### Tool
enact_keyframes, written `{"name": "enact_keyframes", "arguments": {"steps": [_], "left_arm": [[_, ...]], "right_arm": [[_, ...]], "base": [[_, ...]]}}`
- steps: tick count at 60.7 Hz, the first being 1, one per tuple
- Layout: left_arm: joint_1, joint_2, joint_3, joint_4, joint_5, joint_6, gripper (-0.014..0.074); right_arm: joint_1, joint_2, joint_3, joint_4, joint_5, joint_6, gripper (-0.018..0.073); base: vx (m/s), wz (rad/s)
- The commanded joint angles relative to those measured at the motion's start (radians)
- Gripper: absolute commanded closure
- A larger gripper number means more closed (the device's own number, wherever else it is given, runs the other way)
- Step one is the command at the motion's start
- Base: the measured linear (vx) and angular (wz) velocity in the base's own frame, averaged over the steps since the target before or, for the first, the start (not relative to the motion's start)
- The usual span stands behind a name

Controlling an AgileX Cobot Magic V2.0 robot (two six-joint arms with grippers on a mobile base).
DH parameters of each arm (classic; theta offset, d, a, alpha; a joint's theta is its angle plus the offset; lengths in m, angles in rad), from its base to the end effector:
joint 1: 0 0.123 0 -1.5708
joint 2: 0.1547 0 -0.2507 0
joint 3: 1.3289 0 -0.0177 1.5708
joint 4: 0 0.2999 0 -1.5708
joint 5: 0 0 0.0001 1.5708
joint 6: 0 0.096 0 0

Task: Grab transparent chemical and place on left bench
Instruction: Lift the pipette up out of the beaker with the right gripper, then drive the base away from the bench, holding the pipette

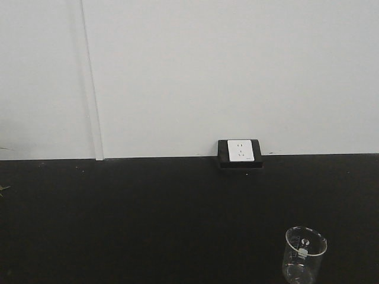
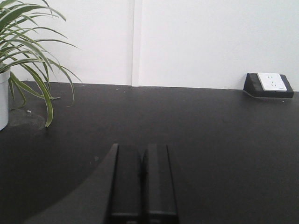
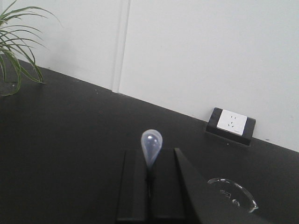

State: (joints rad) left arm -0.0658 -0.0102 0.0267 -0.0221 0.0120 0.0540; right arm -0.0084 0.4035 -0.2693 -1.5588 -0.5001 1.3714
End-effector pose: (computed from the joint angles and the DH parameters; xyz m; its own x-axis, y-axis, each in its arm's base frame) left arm 0.1453 -0.0096 0.2035 0.0606 0.0280 -0.9978 0.0641 0.9974 0.0319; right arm 0.1724 0.0445 0.2560 0.0474 -0.1625 -0.9856 -0.4711 0.8665 -0.1655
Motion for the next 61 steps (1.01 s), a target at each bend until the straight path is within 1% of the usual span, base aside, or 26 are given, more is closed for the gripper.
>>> {"name": "enact_keyframes", "arguments": {"steps": [1,37,61], "left_arm": [[-0.002,-0.019,0.016,-0.001,-0.078,-0.008,0.0600],[-0.002,-0.019,0.016,-0.001,-0.078,-0.008,0.0600],[-0.002,-0.019,0.016,-0.001,-0.078,-0.008,0.0600]], "right_arm": [[-0.005,0.006,-0.030,0.035,0.009,-0.006,0.0563],[-0.005,0.006,-0.030,0.035,0.009,-0.006,0.0563],[-0.004,0.006,-0.030,0.035,0.010,-0.006,0.0563]], "base": [[0.00,0.00],[-0.02,0.01],[-0.19,0.01]]}}
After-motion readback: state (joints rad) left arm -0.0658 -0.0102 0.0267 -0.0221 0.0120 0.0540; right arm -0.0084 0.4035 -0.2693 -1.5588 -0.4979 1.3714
